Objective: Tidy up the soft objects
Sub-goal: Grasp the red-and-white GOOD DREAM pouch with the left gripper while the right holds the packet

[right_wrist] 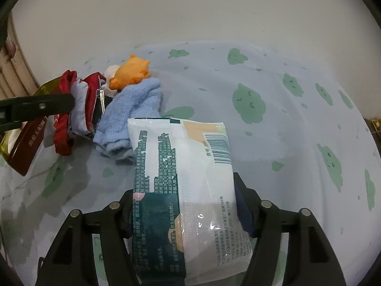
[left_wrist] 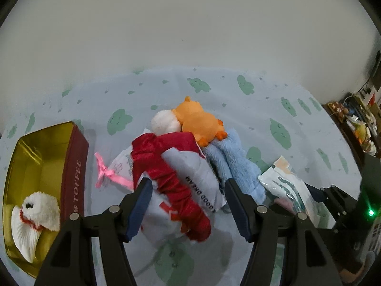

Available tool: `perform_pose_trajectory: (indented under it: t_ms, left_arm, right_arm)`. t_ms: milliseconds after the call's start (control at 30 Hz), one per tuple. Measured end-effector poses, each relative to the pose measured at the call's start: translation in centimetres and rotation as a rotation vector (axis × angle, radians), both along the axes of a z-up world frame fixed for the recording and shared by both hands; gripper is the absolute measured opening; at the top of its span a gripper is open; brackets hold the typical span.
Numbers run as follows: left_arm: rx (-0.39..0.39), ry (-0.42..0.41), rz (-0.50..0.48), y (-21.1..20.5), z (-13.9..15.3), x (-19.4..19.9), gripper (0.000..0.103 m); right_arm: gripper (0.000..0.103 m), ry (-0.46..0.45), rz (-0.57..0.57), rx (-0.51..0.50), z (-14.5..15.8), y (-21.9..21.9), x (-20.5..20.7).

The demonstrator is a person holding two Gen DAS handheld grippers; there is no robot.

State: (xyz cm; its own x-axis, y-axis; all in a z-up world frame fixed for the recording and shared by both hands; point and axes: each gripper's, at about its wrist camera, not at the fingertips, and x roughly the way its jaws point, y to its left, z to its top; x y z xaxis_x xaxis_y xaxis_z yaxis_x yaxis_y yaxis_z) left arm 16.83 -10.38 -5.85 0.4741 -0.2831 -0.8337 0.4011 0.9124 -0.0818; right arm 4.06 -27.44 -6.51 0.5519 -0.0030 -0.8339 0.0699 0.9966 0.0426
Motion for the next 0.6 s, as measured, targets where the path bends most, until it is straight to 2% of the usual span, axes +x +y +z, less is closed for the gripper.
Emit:
perform_pose_trajectory:
  t_ms: [67, 233, 300, 333, 367, 467, 600]
  left_arm:
    - [0.029, -0.003, 0.013, -0.4, -0.5, 0.4, 0.065]
    - [0.025, -0.012, 0.021, -0.5, -1.1, 0.7, 0.064]
    - [0.052, -0.031, 0.02, -0.6, -1.1, 0.4, 0.048]
    - [0.076, -0.031, 0.016, -0.7, -1.2, 0.4, 0.033]
    - [0.095, -0.027, 0.017, -0.8, -1.3, 0.4, 0.029]
    - [0.074, -0.015, 0.008, -0.6, -1.3, 0.3, 0.021]
    - [0.045, -0.029, -0.013, -0.2, -0.4, -0.2, 0.018]
  right_arm:
    - [0.064, -0.001, 0.004, 0.005, 0.0, -0.2, 0.0]
    - [0.065, -0.006, -0.001, 0.018, 0.0, -0.3, 0.2]
    - [0.065, -0.007, -0.001, 0.027, 0.0, -0.4, 0.2]
    - [0.065, -0.008, -0.004, 0.031, 0.1, -0.5, 0.1]
    - [0.066, -0.007, -0.003, 0.032, 0.1, -0.5, 0.2]
    - [0.066, -0.007, 0.001, 0.03, 0.1, -0.5, 0.2]
    - [0.066, -0.007, -0.002, 0.034, 0.1, -0.5, 0.2]
